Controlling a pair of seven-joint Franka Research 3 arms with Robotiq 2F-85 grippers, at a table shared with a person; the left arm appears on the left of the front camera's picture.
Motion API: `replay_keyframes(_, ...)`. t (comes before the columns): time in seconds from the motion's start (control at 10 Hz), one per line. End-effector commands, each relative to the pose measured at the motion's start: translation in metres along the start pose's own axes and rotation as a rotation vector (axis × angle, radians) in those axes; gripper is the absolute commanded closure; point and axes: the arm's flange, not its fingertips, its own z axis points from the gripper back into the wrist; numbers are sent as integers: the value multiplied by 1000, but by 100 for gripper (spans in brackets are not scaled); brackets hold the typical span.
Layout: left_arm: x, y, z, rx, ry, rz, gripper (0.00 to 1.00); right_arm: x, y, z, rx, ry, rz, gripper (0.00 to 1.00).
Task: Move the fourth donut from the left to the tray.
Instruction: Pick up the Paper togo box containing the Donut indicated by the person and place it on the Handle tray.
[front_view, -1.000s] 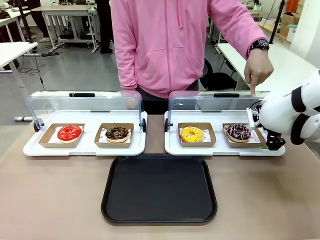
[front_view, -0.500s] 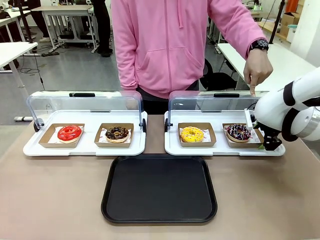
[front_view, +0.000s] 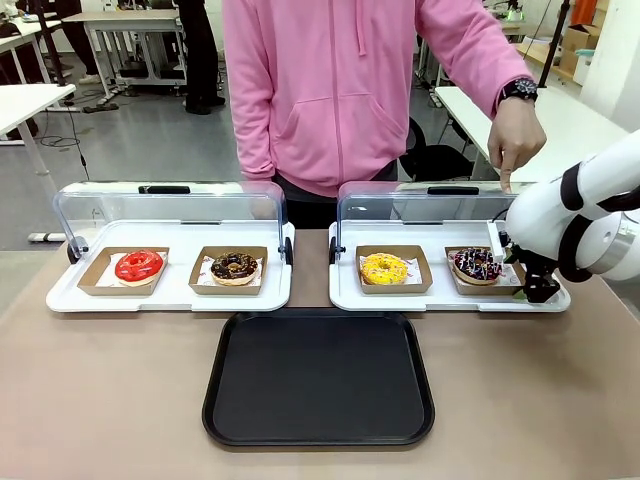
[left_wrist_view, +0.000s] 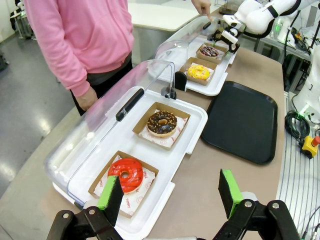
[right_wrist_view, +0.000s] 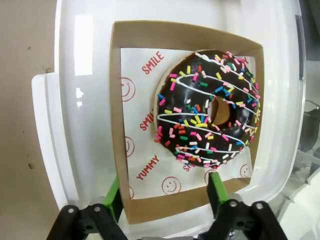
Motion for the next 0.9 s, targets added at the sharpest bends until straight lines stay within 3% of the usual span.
replay_keyframes(0.0, 2, 0, 1, -1, -20, -6, 0, -8, -2, -4, 12, -21, 17, 69)
replay_keyframes(0.1, 2, 0, 1, -1, -20, -6, 0, -9, -2, -2, 20, -19, 14, 100)
replay_keyframes(0.4, 2, 0, 1, -1, -20, -6, 0, -7, 0, 3, 60, -16, 24, 96)
replay_keyframes(0.5, 2, 0, 1, -1, -20, -6, 0, -6, 1, 5, 69, -13, 27, 100)
replay_keyframes(0.8, 2, 0, 1, -1, -20, -6, 0, -4, 2, 6, 94, -14, 42, 100)
